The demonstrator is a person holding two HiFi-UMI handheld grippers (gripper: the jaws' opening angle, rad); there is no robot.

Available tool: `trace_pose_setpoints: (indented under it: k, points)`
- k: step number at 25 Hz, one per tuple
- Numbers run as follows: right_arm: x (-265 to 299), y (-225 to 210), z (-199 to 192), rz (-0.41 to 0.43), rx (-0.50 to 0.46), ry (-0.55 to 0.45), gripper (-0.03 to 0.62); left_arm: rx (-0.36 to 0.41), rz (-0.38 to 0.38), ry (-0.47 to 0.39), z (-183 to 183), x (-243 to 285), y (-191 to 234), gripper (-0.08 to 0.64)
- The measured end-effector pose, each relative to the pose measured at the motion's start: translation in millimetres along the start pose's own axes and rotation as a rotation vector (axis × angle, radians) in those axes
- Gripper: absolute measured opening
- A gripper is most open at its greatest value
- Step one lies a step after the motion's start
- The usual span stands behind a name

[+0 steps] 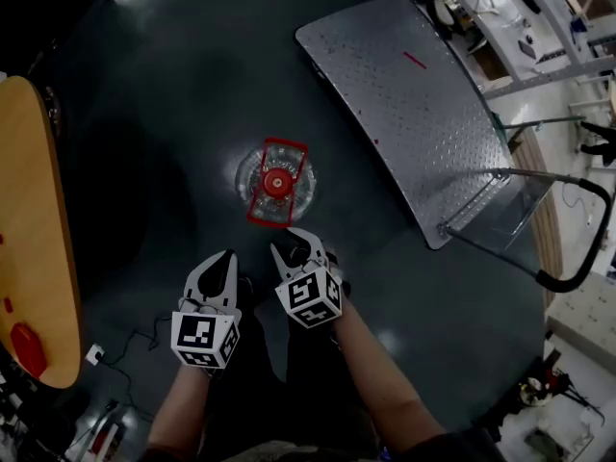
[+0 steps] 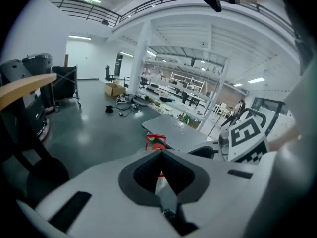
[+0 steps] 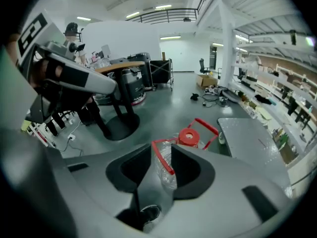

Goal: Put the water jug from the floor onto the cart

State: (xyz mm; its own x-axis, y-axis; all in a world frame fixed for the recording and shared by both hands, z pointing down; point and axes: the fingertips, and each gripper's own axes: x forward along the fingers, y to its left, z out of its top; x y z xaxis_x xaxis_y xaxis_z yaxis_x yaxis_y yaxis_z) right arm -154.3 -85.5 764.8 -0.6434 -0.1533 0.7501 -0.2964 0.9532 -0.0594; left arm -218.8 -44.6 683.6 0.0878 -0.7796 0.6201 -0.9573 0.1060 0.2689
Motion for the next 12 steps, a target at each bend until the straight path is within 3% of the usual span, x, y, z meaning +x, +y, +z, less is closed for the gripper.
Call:
trace_pose_setpoints:
  k: [5, 12]
  points:
    - [38, -5, -31, 0.013, -0.058, 0.092, 0.100, -0.034, 0.017, 0.016, -15, 22, 11, 0.002]
    - [76, 1, -44, 0.047, -0.231, 0.147, 0.101, -0.041, 0.027, 0.044, -30, 37, 23, 0.002]
